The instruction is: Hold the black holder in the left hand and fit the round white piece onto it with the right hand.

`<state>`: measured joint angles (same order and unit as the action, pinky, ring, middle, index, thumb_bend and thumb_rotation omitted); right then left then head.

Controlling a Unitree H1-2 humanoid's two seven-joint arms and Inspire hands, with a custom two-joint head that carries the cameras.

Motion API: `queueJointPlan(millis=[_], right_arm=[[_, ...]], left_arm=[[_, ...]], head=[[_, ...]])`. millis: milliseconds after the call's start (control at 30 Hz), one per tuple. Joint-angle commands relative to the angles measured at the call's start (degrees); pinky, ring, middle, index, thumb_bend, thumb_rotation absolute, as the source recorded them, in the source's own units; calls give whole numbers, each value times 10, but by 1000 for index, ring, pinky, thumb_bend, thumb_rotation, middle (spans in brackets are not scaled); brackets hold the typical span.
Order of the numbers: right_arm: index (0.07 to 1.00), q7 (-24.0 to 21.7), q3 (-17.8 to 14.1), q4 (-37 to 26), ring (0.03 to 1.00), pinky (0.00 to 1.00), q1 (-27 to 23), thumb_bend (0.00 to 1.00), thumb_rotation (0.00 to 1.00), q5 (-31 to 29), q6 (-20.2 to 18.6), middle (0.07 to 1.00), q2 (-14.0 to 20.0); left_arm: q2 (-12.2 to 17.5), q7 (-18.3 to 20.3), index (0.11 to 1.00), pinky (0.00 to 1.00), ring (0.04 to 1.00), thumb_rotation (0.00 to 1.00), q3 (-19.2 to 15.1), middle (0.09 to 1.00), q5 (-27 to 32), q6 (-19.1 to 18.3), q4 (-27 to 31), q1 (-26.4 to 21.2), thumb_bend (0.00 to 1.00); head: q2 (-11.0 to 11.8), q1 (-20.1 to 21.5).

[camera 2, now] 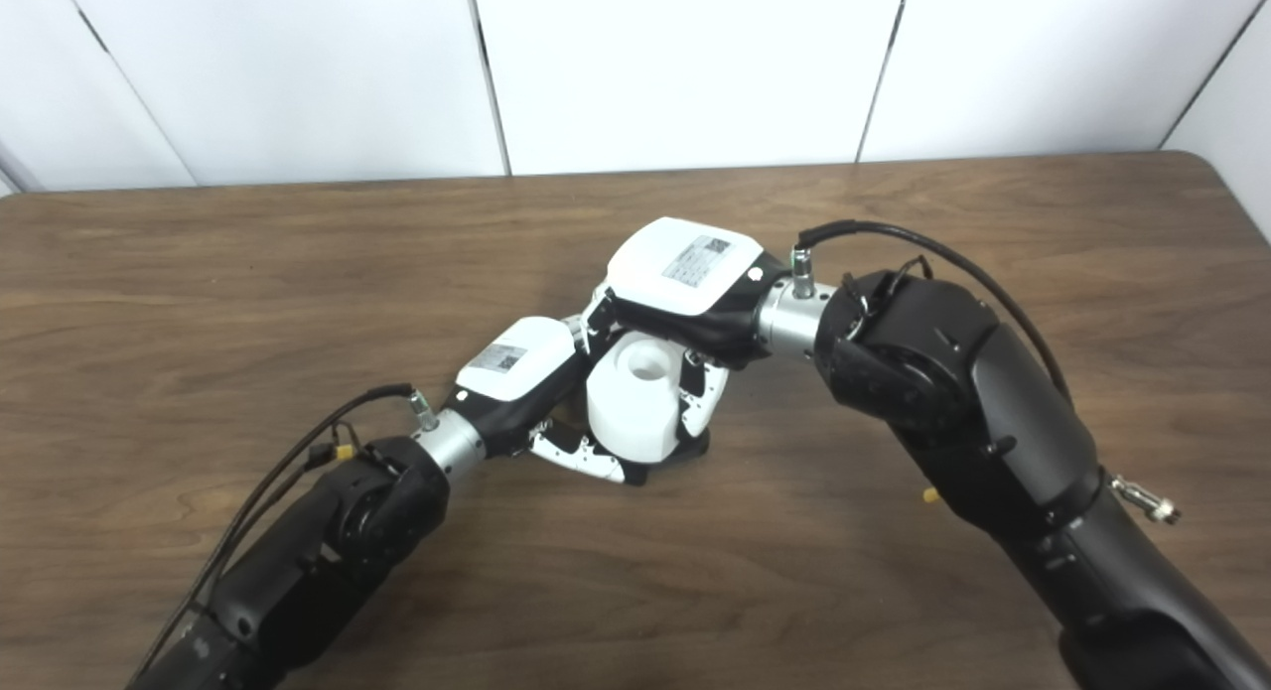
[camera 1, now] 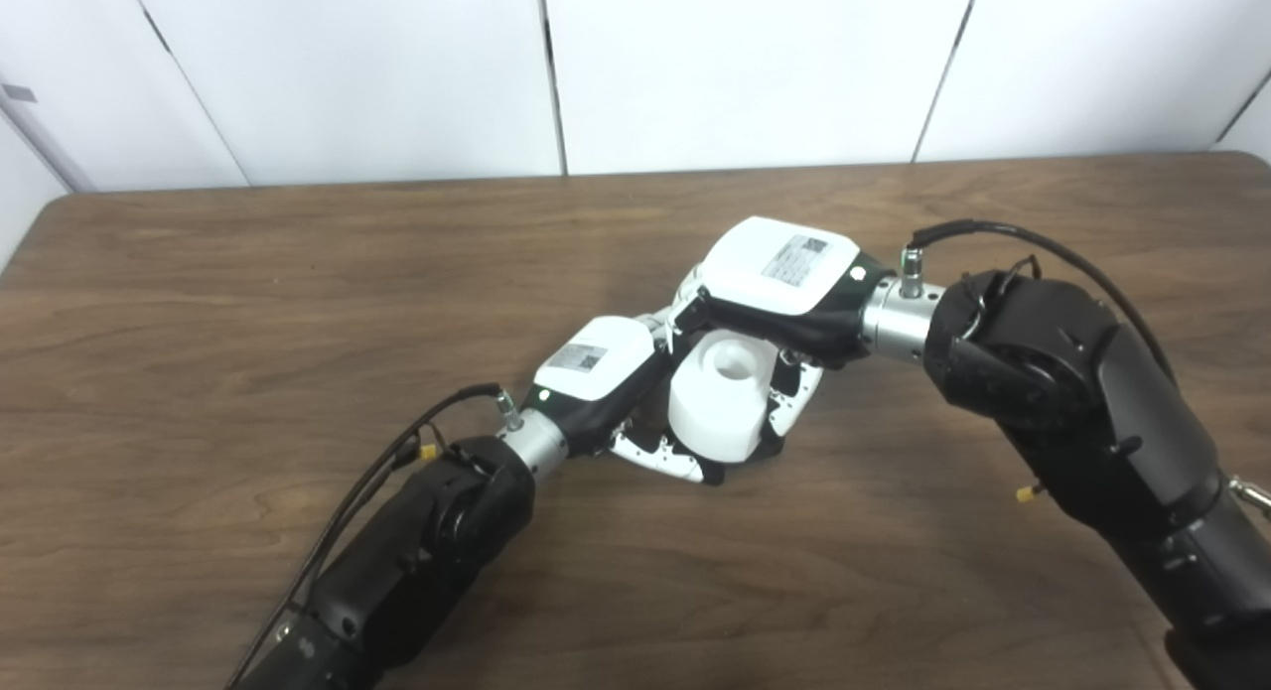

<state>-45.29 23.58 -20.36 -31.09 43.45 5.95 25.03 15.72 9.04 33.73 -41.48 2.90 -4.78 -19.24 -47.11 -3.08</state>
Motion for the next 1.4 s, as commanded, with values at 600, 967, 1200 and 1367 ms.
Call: queueJointPlan(millis=[600,967,1200,1367], right_arm=[[944,-37,-21,-28,778,776,-7,916,175,-3,-46,795,7],[953,-34,-26,-32,767,760,-10,919,154,0,-44,808,5],[998,-49,-53,-31,771,771,-30,911,193,-8,-65,815,20],[1000,-98,-61,-30,793,646,-49,938,135,5,-89,873,65]], left_arm=[[12,51,484,923,966,69,22,933,-10,-5,-23,26,524],[15,53,485,932,967,70,25,935,-14,-3,-22,26,524],[14,53,485,935,972,69,23,935,-7,-1,-24,27,524],[16,56,485,939,978,69,22,942,-7,-2,-22,25,524]], head=[[-2,2],[-4,3],[-2,7],[0,5]])
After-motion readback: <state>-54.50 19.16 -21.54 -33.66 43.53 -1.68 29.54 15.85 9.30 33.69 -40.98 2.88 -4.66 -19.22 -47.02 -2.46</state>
